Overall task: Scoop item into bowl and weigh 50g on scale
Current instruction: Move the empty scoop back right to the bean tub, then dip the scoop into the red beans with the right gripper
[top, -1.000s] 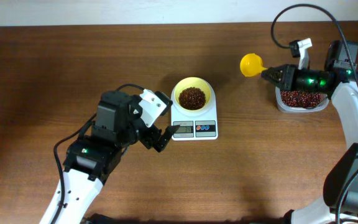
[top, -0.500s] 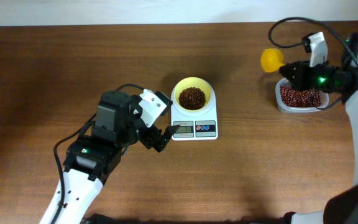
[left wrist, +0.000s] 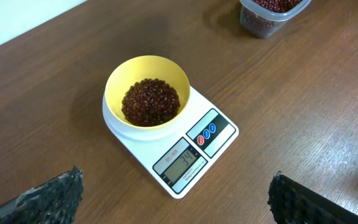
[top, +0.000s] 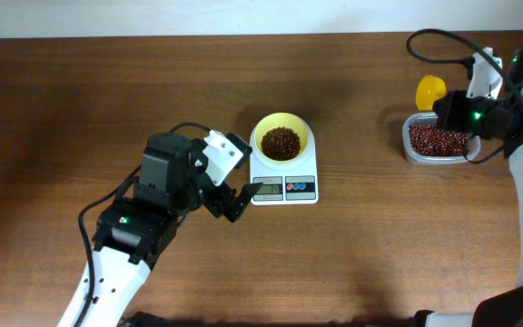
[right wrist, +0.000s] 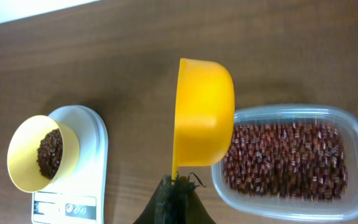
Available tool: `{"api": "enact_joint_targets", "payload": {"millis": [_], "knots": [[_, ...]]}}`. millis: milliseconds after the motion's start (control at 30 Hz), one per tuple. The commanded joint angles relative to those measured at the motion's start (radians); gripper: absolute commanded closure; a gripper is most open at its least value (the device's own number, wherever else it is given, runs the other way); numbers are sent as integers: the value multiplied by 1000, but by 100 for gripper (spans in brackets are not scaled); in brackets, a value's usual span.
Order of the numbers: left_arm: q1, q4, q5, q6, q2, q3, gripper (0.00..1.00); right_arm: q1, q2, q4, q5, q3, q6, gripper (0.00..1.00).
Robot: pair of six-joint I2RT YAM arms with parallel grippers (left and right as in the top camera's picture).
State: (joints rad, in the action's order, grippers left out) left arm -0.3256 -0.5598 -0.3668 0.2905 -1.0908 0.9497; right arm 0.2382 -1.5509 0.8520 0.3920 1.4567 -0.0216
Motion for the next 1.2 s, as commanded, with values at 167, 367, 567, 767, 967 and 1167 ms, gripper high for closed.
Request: {"api": "enact_joint_targets", "payload": {"millis": [167,367,567,767,967,1167], "knots": [[5,2,-4,-13,-3,-5,1,4,-27,148,-110,20,61,96],[5,2,-4,-13,-3,-5,1,5,-65,147,-283,19,64,96],[5,2,-4,-13,-3,-5,1,5,-157,122,-327,19,64,96],[5,2,-4,-13,-3,-5,1,5,-220,107,-399,19,64,96],[5,2,-4,-13,-3,-5,1,5,-223,71,-528,19,64,96],[5,2,-4,-13,-3,-5,1,5,-225,18,-528,19,64,96]]}}
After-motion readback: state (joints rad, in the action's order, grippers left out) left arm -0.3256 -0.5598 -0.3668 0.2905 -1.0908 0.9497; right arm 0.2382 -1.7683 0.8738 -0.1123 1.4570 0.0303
